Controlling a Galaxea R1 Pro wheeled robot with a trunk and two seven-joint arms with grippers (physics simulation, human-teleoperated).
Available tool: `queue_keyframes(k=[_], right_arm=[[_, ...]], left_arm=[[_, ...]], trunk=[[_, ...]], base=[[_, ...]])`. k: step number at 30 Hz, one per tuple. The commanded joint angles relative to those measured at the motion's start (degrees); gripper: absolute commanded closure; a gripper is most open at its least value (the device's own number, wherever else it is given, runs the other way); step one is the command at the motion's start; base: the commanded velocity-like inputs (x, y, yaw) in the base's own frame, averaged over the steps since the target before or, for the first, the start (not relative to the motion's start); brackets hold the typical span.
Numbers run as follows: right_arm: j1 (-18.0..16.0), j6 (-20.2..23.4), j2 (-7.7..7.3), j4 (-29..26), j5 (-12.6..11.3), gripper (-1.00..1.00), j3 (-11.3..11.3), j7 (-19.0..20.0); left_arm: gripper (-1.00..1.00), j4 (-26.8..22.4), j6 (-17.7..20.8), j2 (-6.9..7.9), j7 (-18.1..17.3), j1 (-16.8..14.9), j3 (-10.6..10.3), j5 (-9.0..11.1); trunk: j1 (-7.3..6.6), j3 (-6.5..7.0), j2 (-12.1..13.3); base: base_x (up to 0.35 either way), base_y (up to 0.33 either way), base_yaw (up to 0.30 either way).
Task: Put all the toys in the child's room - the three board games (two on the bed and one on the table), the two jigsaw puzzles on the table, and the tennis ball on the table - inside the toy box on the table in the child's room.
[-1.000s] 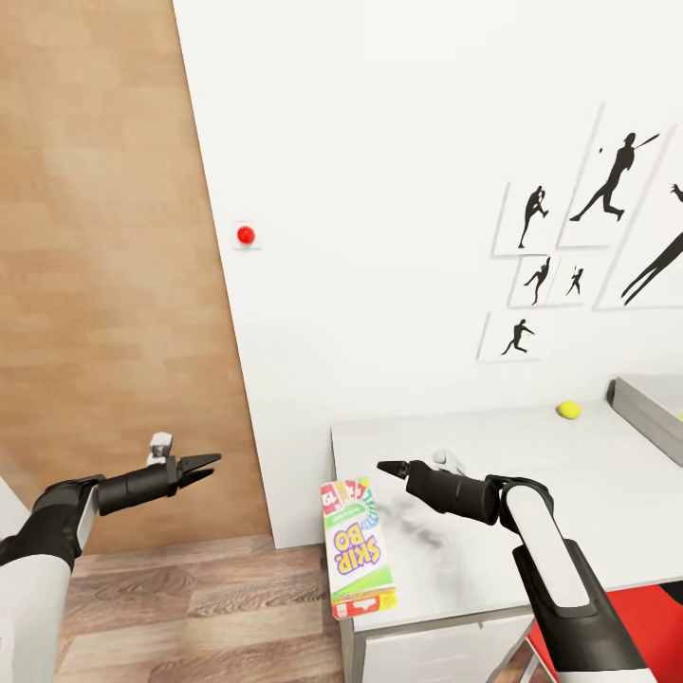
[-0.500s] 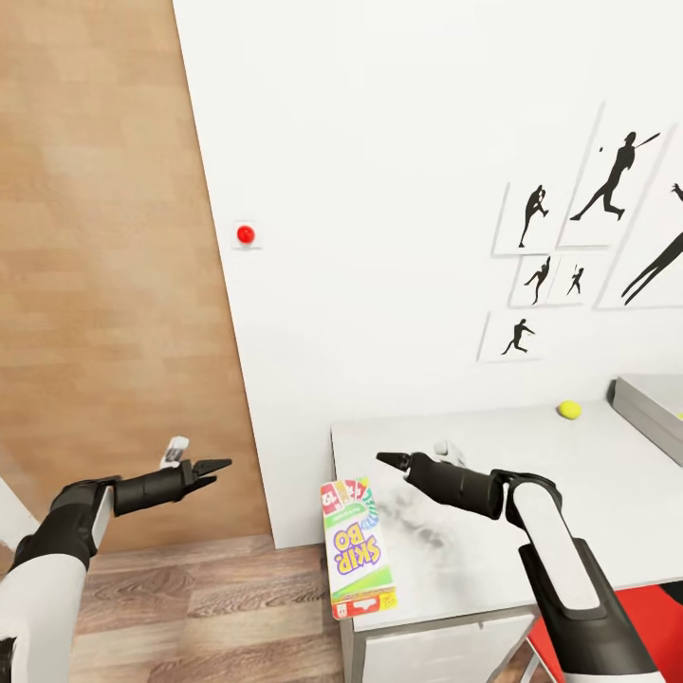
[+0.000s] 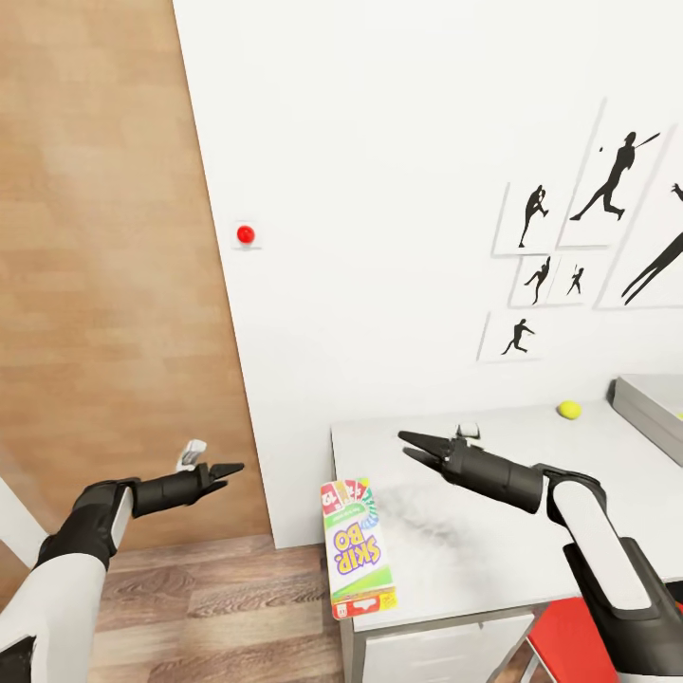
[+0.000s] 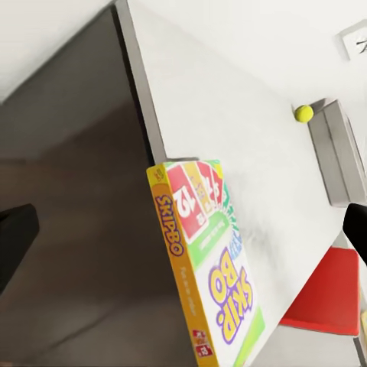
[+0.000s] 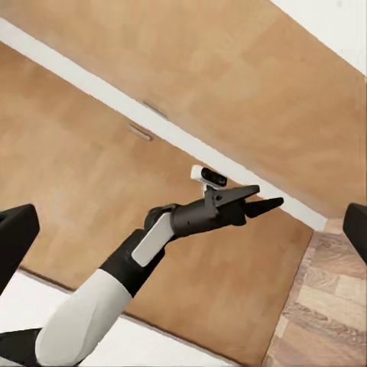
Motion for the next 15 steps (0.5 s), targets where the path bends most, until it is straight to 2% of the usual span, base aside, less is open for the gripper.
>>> queue_keyframes(k=[1,2,5,8,15], right_arm=[[-0.05,0.06,-0.67,0.01,0.59,-1.0,-0.08,2.28],[-0.04,0.06,-1.71,0.0,0.55,-1.0,-0.27,4.93],[-0.04,0.06,-2.97,0.07,0.38,-1.0,-0.57,7.85],[-0.04,0.06,-3.22,0.14,-0.63,-1.0,-0.74,9.04],[-0.02,0.06,-3.51,0.1,-6.54,-1.0,-0.9,9.66]], left_arm=[[-1.0,-0.02,0.4,-0.21,-0.25,-0.07,0.33,-0.61],[-1.0,0.01,0.35,-0.62,0.16,-0.06,0.35,-0.62],[-1.0,0.05,0.31,-1.54,0.69,-0.07,0.39,-0.6],[-1.0,0.07,0.26,-2.05,0.97,-0.04,0.36,-0.63],[-1.0,0.11,0.25,-2.53,1.74,0.05,0.4,-0.65]], trunk=[[0.02,-0.09,-0.08],[0.02,-0.09,-0.08],[0.02,-0.09,-0.08],[0.46,-0.45,-0.88],[1.99,-1.71,-3.69]], base=[[0.0,0.0,0.0],[0.0,0.0,0.0],[0.0,0.0,0.0],[0.0,0.0,0.0],[0.0,0.0,0.0]])
